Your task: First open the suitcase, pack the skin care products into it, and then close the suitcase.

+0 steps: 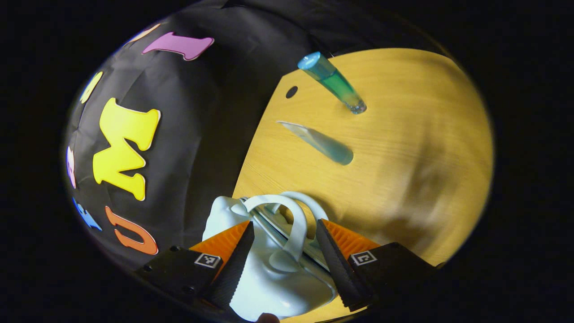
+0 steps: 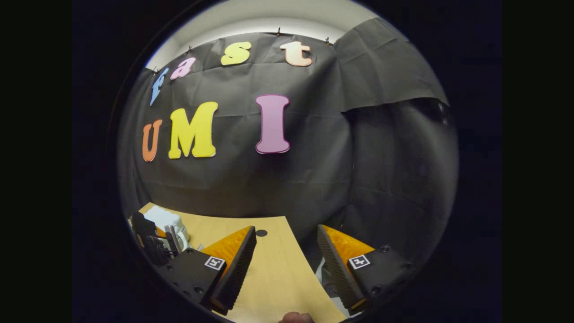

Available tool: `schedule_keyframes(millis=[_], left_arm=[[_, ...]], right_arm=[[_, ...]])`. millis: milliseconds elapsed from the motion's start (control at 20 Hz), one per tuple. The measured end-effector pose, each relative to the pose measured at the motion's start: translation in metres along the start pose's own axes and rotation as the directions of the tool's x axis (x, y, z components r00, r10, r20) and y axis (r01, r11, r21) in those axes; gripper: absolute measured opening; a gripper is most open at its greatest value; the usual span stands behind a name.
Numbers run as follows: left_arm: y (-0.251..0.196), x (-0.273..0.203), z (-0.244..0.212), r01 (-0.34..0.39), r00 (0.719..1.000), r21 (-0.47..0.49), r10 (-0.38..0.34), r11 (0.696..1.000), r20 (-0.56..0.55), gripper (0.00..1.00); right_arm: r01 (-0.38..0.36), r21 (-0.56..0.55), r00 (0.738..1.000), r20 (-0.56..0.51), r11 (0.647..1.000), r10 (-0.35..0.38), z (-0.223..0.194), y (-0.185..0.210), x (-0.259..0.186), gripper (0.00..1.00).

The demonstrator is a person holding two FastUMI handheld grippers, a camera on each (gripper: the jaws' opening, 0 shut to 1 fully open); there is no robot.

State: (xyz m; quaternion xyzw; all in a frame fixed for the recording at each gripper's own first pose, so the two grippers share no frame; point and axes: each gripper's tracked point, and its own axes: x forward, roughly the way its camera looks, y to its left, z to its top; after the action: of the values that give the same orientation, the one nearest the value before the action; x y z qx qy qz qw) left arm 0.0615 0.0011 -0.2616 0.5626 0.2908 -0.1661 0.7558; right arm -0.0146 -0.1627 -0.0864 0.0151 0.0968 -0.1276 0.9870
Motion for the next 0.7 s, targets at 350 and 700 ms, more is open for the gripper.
schedule_keyframes(millis=[350,700], left_arm=[[-0.016,0.025,-0.01,0.072,0.994,0.048,-0.068,0.996,-0.08,0.64],[-0.002,0.019,-0.013,0.078,0.993,0.032,-0.075,0.996,-0.093,0.21]], right_arm=[[0.056,0.009,0.998,-0.01,0.998,-0.056,-0.003,-0.017,-0.008,0.81],[0.072,0.001,0.997,-0.001,0.997,-0.072,-0.003,-0.013,-0.02,0.81]])
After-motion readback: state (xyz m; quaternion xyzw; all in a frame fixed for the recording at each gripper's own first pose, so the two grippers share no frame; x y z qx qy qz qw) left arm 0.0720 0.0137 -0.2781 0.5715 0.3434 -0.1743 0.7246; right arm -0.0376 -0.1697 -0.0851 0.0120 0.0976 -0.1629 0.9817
